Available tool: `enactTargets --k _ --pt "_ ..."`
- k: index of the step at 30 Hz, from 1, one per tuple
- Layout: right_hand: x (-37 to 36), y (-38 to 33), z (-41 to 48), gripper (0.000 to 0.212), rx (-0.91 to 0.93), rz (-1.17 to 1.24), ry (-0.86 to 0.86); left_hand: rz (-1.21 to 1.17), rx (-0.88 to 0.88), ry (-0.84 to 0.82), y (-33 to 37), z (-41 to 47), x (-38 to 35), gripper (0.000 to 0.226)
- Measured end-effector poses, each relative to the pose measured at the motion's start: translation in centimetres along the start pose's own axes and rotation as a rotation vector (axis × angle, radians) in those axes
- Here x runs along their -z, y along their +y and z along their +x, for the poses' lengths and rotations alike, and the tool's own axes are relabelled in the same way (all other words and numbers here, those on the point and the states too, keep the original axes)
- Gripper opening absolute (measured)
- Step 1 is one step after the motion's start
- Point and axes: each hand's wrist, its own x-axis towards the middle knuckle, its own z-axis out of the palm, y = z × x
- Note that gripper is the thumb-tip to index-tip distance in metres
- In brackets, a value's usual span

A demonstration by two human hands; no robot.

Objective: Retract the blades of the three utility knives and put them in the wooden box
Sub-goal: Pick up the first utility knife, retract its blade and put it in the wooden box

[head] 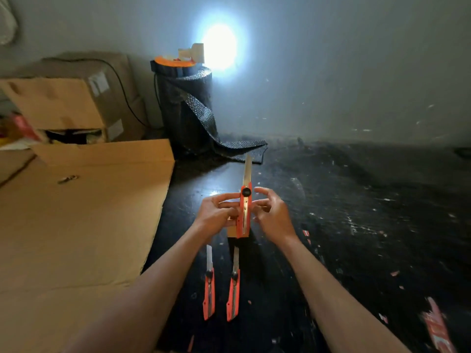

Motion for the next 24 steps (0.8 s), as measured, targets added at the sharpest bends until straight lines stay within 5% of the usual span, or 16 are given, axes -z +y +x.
enactTargets --k 5,24 --pt "-0.7 -2.3 1.8 0.030 0.184 -0.132 0.078 -0.010 -0.046 -0.029 2.3 0.9 0.4 0.033" --pt "-1.1 -2.2 0.8 0.020 0.082 0.021 -0.046 -0.093 -0.013 -0.016 4.0 2.7 2.2 0.029"
